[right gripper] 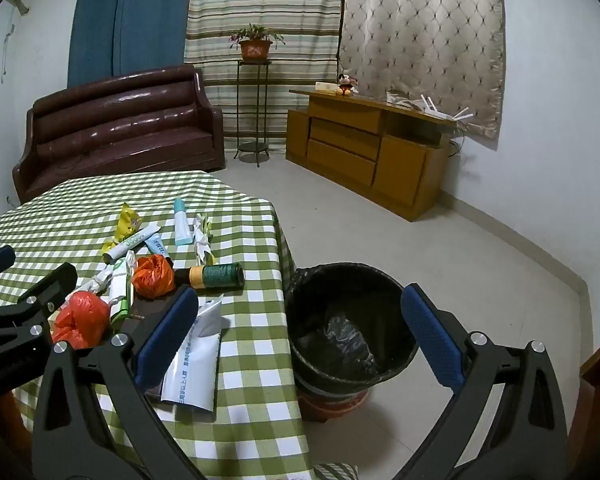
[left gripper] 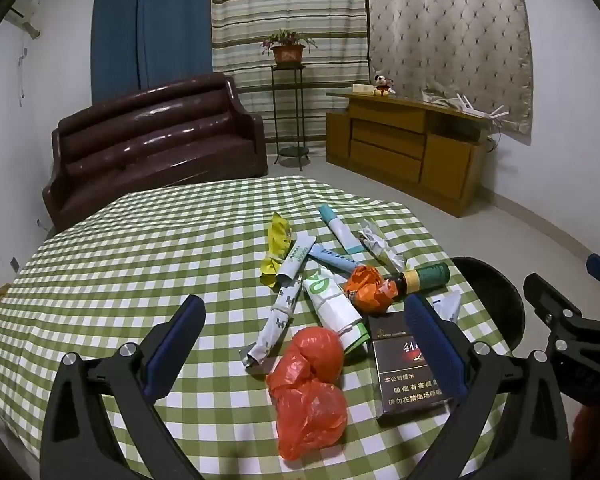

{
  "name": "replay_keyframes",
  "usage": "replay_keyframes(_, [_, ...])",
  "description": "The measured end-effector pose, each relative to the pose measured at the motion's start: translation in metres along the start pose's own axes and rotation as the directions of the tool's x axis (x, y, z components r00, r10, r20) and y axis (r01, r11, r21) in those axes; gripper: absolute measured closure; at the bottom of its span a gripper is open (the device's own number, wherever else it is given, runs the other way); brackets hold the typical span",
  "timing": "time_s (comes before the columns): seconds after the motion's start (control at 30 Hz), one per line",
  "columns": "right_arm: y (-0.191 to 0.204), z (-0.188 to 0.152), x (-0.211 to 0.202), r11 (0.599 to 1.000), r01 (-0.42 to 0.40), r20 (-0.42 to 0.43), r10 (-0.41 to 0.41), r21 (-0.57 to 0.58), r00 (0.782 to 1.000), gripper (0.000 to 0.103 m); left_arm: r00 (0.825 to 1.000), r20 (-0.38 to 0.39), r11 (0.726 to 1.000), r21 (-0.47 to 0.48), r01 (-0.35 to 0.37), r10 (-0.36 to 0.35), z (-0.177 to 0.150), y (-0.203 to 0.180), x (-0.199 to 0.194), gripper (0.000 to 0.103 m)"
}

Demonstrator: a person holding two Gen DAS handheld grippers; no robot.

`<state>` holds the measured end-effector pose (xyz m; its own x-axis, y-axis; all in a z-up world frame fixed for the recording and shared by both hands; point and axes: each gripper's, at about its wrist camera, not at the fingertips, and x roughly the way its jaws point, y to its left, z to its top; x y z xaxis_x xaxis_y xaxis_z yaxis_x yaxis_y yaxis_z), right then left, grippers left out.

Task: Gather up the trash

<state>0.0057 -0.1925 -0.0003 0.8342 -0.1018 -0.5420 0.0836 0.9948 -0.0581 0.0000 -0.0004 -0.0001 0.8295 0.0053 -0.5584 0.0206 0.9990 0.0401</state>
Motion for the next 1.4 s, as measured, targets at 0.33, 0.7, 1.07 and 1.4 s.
replay_keyframes(0.33, [0.0004,-0.0001,-0.0002,1.000,0.001,0.001,-0.001,0.000,1.000,0.004,1.000,0.004,1.000,0.001,0.003,-0.003,0.0005,0.0016,0.0000,0.006])
replay_keyframes(0.7, [0.0002,-0.0001,0.0006,1.000,0.000,0.002,0.000,0.000,1.000,0.004,1.000,0.018,1.000,0.007,-0.011,0.011,0.0055,0.0017,-0.0057,0.006])
replay_keyframes(1.07, [0.0007,-0.0005,0.0014,1.000,-0.001,0.000,0.001,0.002,1.000,0.004,1.000,0.002,1.000,-0.004,-0.007,0.007,0.0041,0.0039,-0.0009,0.006])
replay_keyframes(1.4, [0.0011,-0.0008,0.0013,1.000,0.000,0.001,0.000,0.002,1.000,0.004,1.000,-0.001,1.000,-0.008,-0.008,0.008,0.0026,0.0046,0.0011,0.006])
